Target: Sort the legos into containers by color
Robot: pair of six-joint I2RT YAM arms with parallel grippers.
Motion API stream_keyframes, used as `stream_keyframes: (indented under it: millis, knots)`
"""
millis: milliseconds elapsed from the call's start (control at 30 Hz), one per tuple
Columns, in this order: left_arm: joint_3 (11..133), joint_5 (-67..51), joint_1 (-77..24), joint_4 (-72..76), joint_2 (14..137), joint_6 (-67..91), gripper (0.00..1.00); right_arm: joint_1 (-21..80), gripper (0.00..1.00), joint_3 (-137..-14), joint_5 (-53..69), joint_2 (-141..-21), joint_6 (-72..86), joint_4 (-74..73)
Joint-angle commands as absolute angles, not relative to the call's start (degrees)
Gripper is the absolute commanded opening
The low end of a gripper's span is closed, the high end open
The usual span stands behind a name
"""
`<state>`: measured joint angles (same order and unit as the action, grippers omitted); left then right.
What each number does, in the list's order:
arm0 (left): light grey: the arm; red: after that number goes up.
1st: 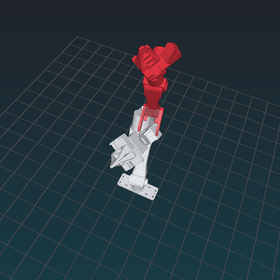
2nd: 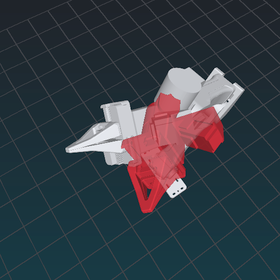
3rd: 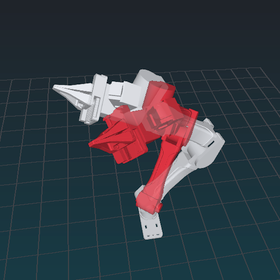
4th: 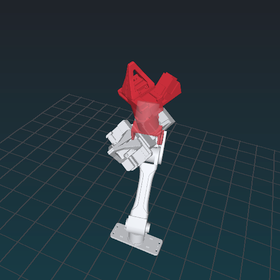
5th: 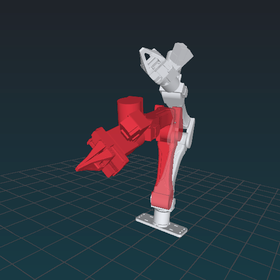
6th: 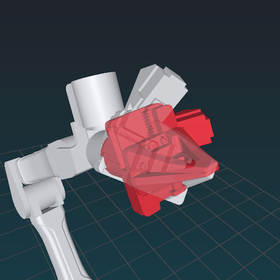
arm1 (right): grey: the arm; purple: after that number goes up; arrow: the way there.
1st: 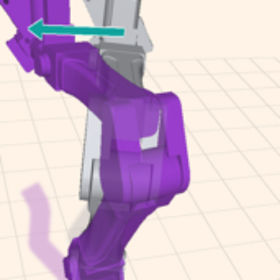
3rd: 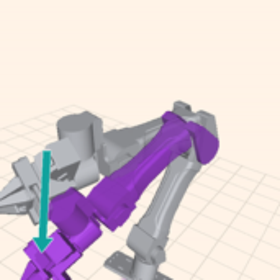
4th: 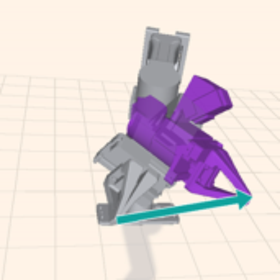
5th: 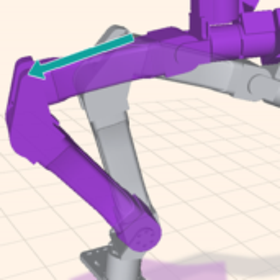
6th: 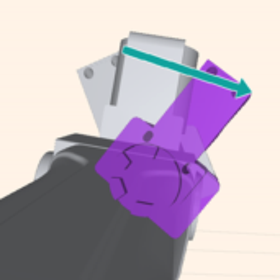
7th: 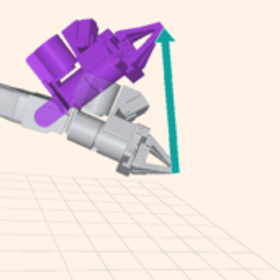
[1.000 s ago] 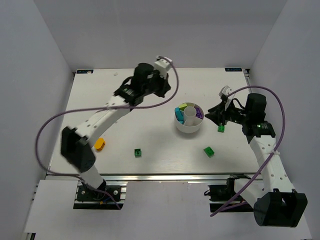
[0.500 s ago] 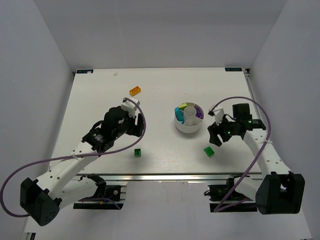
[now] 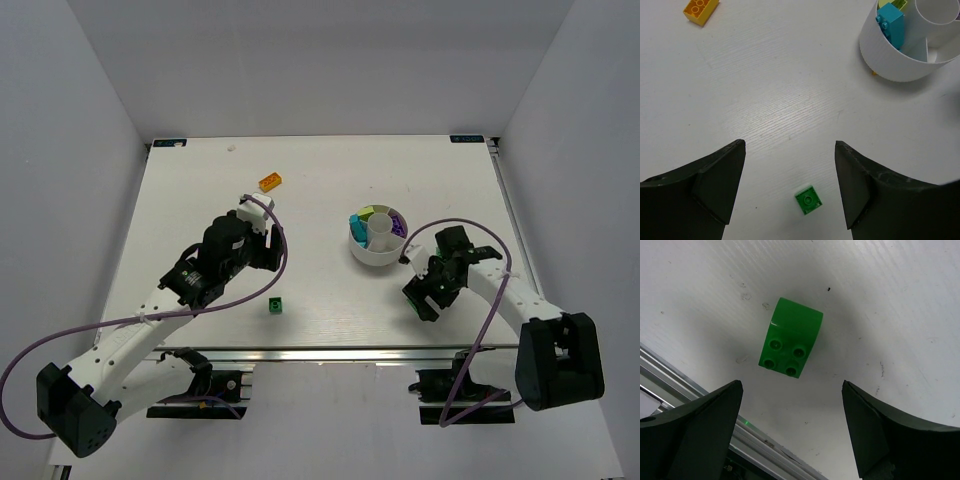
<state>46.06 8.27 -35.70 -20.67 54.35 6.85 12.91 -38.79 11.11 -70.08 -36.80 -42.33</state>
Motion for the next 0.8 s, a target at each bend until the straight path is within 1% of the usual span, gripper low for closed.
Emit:
stream_keyframes:
  millis: [0, 300, 400, 500, 600, 633, 700, 733, 767]
  knots:
    - [46.67, 8.88, -35.68, -20.3, 53.61, 6.24, 0.82, 14.41, 0.85, -38.58, 10.02, -71.01, -35.51, -38.76]
    - [46.58, 9.4, -35.68, -20.39, 53.88, 6.07, 0.82, 16.79, 0.76, -36.65, 10.9, -73.48, -31.82, -33.23]
    - [46.58, 9.32, -35.68, -20.39, 54.05, 6.07, 0.82, 17.66, 0.65, -36.21, 10.55, -73.92, -31.03, -32.08]
    - [46.58, 9.4, -35.68, -20.39, 54.23, 6.15, 0.82, 17.93, 0.59, -35.68, 9.67, -74.09, -30.76, -31.38]
    - [46.49, 9.41, -35.68, -20.39, 54.14, 6.15, 0.82, 18.02, 0.49, -35.24, 9.41, -73.39, -31.11, -31.2]
    - [46.49, 9.58, -35.68, -20.48, 54.23, 6.07, 0.82, 18.1, 0.42, -35.33, 9.49, -72.78, -31.55, -31.38]
    - [46.41, 9.67, -35.68, -20.3, 54.31, 6.07, 0.82, 18.02, 0.35, -36.12, 9.58, -71.72, -33.3, -32.51]
    - [46.49, 9.67, -35.68, -20.3, 54.23, 5.98, 0.82, 18.1, 0.27, -36.65, 10.02, -70.15, -34.09, -33.13]
    - [46.49, 9.67, -35.68, -20.3, 54.23, 5.98, 0.82, 18.02, 0.25, -37.17, 11.67, -69.27, -34.97, -33.74]
